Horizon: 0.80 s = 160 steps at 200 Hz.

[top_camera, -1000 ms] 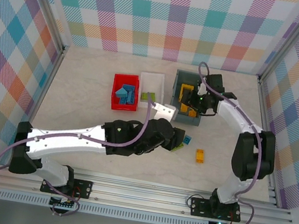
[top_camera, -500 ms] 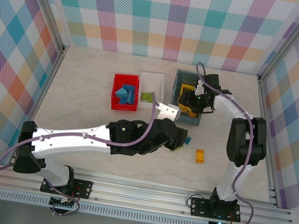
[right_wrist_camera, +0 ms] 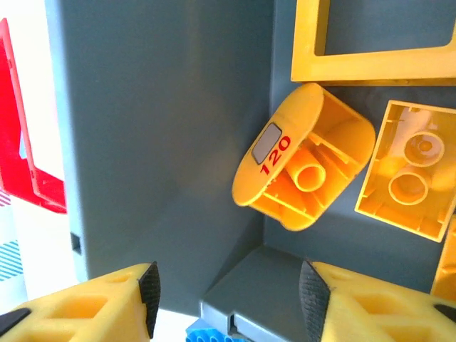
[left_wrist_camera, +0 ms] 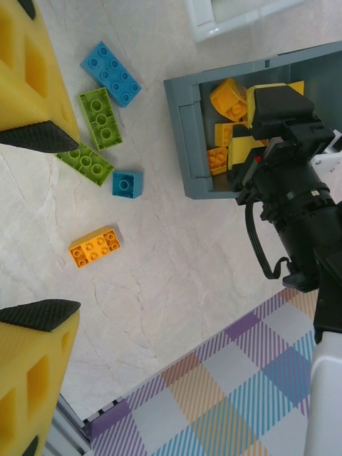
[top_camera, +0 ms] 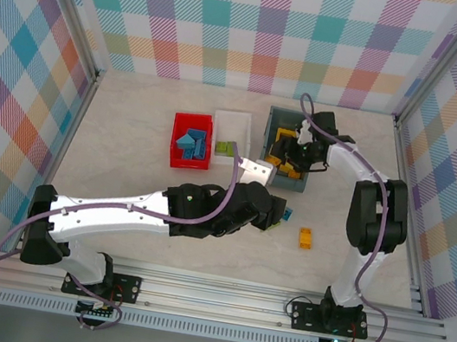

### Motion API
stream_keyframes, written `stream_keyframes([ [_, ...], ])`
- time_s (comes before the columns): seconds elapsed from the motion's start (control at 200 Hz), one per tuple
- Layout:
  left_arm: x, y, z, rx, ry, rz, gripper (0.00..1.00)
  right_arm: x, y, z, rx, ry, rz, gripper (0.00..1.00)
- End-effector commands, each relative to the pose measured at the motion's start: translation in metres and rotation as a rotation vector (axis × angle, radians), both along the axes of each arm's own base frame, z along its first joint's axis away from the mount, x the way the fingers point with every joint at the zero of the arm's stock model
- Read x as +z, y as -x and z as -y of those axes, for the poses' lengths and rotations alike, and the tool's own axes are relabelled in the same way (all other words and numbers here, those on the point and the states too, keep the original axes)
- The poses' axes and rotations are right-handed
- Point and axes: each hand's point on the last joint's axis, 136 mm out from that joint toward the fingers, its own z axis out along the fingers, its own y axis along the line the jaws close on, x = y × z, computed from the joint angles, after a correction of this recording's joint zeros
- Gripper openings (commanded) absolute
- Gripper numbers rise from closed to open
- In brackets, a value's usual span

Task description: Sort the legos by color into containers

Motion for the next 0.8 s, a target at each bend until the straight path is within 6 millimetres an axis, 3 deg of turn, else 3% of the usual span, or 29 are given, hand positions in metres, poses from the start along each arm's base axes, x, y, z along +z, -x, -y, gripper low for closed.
stream_keyframes([
  [0.0,0.004,-0.003,-0.013,0.041,0.005,0.004,0.58,0.043,0.001,-0.002,0.022,-0.009,0.104,0.53],
  [0.12,0.0,-0.005,-0.031,0.11,-0.022,-0.014,0.56,0.071,0.009,0.005,0.003,0.006,0.17,0.51],
  [0.235,-0.008,-0.005,-0.064,0.229,-0.05,-0.059,0.54,0.105,0.031,0.01,0.004,0.048,0.261,0.5],
  [0.34,-0.026,-0.004,-0.1,0.335,-0.051,-0.147,0.53,0.13,0.071,0.002,0.05,0.098,0.368,0.5],
  [0.45,-0.055,-0.003,-0.128,0.408,-0.033,-0.277,0.54,0.147,0.133,-0.022,0.164,0.103,0.5,0.52],
  [0.515,-0.078,-0.004,-0.145,0.457,-0.033,-0.359,0.56,0.148,0.172,-0.038,0.253,0.099,0.555,0.54],
  [0.645,-0.127,-0.01,-0.168,0.536,-0.015,-0.539,0.58,0.13,0.237,-0.057,0.38,0.085,0.564,0.57],
  [0.795,-0.167,-0.018,-0.17,0.578,0.033,-0.678,0.61,0.104,0.289,-0.073,0.497,0.134,0.565,0.6],
])
